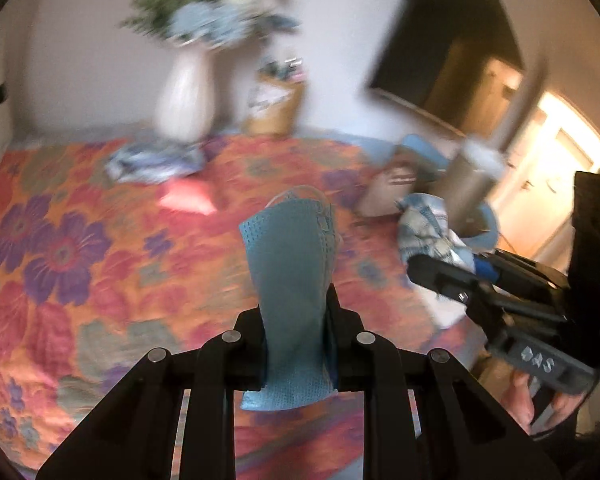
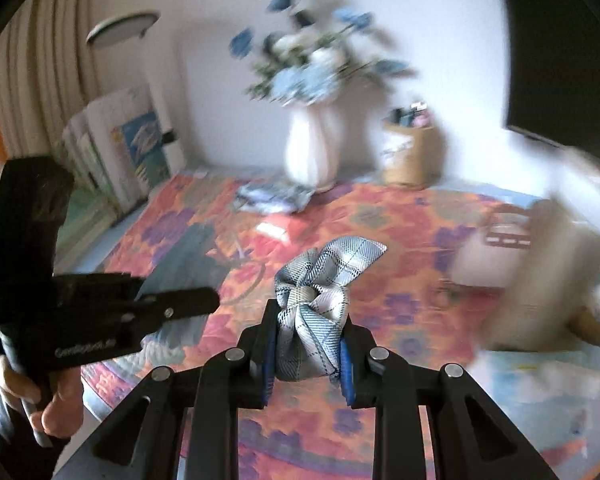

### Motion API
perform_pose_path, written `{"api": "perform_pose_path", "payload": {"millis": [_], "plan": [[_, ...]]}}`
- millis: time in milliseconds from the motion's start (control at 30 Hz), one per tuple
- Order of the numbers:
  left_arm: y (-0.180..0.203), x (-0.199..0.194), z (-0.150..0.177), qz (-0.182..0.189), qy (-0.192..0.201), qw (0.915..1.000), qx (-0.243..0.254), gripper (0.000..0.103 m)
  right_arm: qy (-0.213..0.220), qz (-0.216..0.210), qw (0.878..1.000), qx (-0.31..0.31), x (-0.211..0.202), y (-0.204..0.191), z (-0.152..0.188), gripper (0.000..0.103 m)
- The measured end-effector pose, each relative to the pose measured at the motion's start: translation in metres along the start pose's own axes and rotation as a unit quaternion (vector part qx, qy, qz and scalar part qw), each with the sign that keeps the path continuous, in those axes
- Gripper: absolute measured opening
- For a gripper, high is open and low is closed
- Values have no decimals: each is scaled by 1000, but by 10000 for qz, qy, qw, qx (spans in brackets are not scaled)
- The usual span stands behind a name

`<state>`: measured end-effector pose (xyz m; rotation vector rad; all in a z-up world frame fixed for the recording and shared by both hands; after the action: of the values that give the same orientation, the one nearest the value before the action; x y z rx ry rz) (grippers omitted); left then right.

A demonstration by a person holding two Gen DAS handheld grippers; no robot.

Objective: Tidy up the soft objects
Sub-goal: 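Carry the face mask and plaid bow with both tools to the basket, then open both tools to drop the face mask and bow into the basket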

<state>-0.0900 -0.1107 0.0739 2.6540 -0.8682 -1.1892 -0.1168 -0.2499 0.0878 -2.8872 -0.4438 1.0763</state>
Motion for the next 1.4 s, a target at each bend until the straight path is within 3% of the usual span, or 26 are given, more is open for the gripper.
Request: {"api": "perform_pose_path", "payload": {"millis": [267,467,667,800,933,1133,1200,1267,1300,1367,1400], "plan": [[93,9,-12,682,-208,9948,726,18,11,384,9953,884,-70,85,10,24],[168,34,-17,1442,-533,9818,1116,18,142,898,9827,1610,-115,156,30,24],[235,61,-34,1822,-783,9702,1389,18,393,1306,9694,2041,-151,213,39,24],[271,83,-64,1725,-662,9731,1374,18,588,1513,9611,2236,-164,247,33,24],[289,99,-104,1534,-567,9798,1148,18,766,1370,9497,2709,-163,295,17,24],[296,135,-181,1188,-595,9881,774,19,705,1225,9361,3221,-130,351,-11,24],[296,154,-194,828,-650,9924,644,19,586,1200,9340,3315,-113,362,-19,24],[295,175,-201,586,-682,9941,600,22,425,1182,9348,3323,-93,369,-28,24],[294,181,-203,487,-700,9946,598,33,339,1155,9368,3286,-85,372,-30,25],[293,194,-206,329,-811,9939,674,43,118,1141,9397,3221,-68,374,-34,32],[293,198,-205,319,-865,9932,711,46,-17,1213,9393,3210,-61,376,-34,42]]}}
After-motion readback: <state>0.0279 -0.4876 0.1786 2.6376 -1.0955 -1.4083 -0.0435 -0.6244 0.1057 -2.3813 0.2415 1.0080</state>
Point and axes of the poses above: each gripper's, at about its wrist camera, not at the fingertips, and x roughly the way its jaws point, y to its right, z to its underside, the point moved 2 cm from there along x, roughly the way its jaws point, and after that the axes turned 1 degree about -y, right-handed, at the moved point
